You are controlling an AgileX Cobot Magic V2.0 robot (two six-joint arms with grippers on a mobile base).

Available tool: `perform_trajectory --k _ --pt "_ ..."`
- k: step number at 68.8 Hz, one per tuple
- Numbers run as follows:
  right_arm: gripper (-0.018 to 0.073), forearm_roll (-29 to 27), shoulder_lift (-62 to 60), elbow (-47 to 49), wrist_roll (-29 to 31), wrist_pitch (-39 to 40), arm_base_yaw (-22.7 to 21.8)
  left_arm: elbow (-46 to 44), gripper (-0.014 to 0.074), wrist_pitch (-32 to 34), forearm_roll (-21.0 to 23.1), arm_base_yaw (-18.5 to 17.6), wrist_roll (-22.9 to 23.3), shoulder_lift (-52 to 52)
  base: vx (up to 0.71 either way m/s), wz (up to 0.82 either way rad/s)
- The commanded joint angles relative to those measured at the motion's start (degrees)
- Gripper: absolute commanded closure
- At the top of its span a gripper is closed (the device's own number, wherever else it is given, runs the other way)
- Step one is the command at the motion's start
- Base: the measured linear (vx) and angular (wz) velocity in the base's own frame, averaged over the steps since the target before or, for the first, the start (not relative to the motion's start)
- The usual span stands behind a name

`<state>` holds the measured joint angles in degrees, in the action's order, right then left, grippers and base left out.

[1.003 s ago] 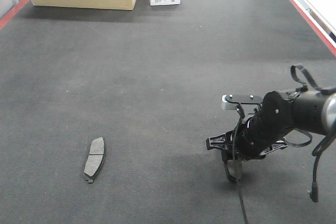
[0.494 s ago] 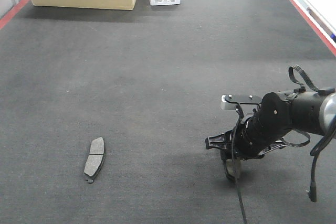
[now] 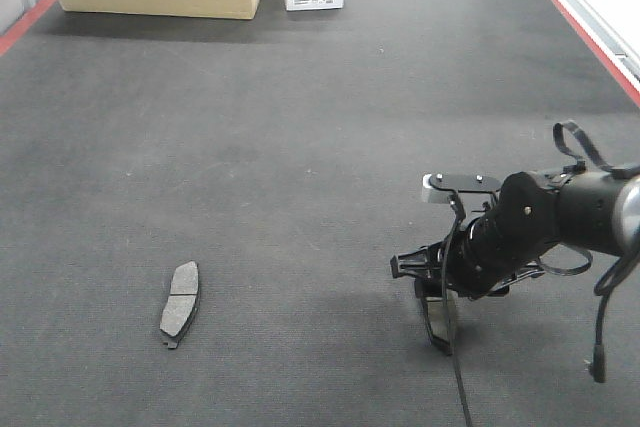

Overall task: Move and align brake pads A on conveyor
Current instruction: 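Lower the right gripper with its pad onto the belt beside the first, then open the right gripper to release the pad and lift away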

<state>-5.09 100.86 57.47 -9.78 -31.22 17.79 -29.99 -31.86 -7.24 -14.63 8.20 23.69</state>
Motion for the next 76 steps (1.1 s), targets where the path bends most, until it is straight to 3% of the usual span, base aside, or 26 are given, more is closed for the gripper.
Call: perform_trajectory --k 1,15,37,48,68,76 --pt "0.0154 0.17 -4.78 1.47 0.00 0.18 -0.12 -1.47 0.0603 3.94 -0.34 0.21 0.45 0.27 0.00 0.00" --pt "0.0169 2.27 -12.75 -0.85 0.21 -0.55 0.03 -1.47 0.0603 3.94 -0.34 0.21 0.45 0.27 0.00 0.00" --pt "0.0245 6.00 -35.09 -14.35 0.56 2.23 0.03 -1.47 0.0603 3.94 -0.34 0.21 0.45 0.27 0.00 0.00" --pt "0.0328 6.06 -46.59 -18.46 0.69 1.28 0.03 -1.47 0.0603 3.94 -0.34 0.21 0.45 0.27 0.00 0.00" --pt "0.0567 6.00 -67.21 -29.18 6.11 0.67 0.03 -1.47 0.0603 3.94 -0.34 0.21 0.45 0.27 0.00 0.00" --pt "0.0569 6.00 -75.10 -32.38 6.05 0.67 0.03 -1.47 0.0603 3.94 -0.34 0.21 0.45 0.27 0.00 0.00"
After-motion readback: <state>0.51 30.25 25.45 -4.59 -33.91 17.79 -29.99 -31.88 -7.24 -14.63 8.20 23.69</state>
